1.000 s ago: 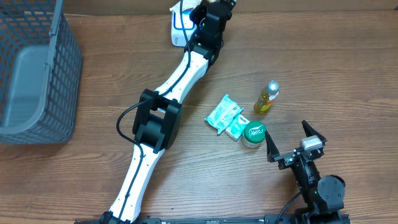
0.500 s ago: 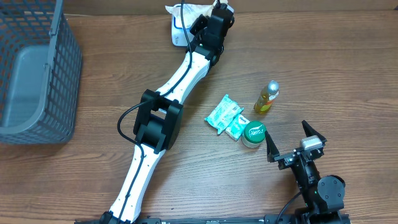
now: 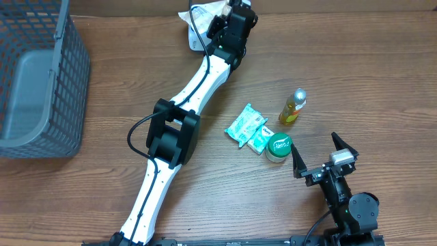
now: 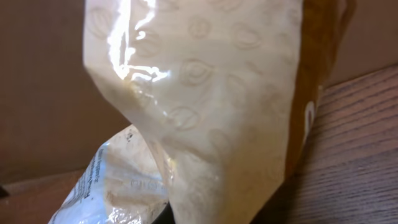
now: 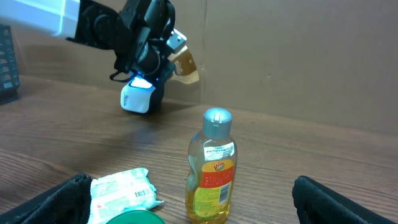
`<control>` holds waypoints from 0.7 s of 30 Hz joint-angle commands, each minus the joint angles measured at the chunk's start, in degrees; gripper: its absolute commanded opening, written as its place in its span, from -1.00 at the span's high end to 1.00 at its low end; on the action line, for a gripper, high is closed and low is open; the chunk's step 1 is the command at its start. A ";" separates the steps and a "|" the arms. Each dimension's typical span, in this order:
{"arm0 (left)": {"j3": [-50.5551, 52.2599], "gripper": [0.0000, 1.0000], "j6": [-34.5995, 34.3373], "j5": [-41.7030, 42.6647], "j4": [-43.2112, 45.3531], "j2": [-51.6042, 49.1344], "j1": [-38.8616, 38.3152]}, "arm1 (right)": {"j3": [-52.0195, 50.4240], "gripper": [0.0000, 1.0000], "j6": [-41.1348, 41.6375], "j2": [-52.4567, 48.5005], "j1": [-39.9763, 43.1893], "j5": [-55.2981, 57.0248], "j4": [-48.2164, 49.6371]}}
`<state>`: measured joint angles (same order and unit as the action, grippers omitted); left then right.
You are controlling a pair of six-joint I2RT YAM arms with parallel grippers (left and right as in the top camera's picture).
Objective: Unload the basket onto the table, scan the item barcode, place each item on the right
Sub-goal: 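Hold the snack bag's barcode over the scanner with the left gripper, then lower the snack bag beside the wipes packet and release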
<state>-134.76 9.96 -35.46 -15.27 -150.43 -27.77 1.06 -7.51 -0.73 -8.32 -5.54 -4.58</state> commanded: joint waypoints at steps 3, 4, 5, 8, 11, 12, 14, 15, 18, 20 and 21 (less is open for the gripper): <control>-2.01 0.92 -12.96 -0.83 -9.29 11.80 0.04 | -0.61 -1.00 0.13 0.57 0.15 0.35 0.20; -2.01 0.91 -15.54 -0.24 -13.20 13.49 0.07 | -0.61 -1.00 0.13 0.57 0.15 0.35 0.20; -2.01 0.91 -19.26 0.63 -19.08 15.69 0.07 | -0.61 -1.00 0.13 0.57 0.15 0.35 0.20; -2.01 0.91 -27.56 4.26 -34.71 20.39 0.17 | -0.59 -1.00 0.13 0.57 0.15 0.35 0.20; -2.01 0.91 -33.90 11.04 -50.21 23.45 0.48 | -0.61 -1.00 0.13 0.57 0.15 0.35 0.20; -2.01 0.91 -35.60 14.23 -55.34 23.91 0.72 | -0.61 -1.00 0.13 0.57 0.15 0.35 0.20; -1.97 0.90 -37.75 20.37 -63.93 23.93 1.20 | -0.61 -1.00 0.13 0.57 0.15 0.35 0.20; -1.53 0.91 -39.01 23.41 -67.63 23.58 1.53 | -0.61 -1.00 0.13 0.57 0.15 0.35 0.20; 1.66 0.91 -41.72 30.12 -74.44 22.84 1.70 | -0.61 -1.00 0.13 0.57 0.15 0.35 0.20; 4.79 0.91 -41.68 32.59 -75.25 22.58 1.70 | -0.61 -1.00 0.13 0.57 0.15 0.35 0.20; 6.86 0.91 -41.70 33.31 -74.73 22.56 1.60 | -0.61 -1.00 0.13 0.57 0.15 0.35 0.20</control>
<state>-131.96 -27.90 -10.41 -90.11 -126.26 -26.20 1.06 -7.51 -0.69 -8.34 -5.54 -4.56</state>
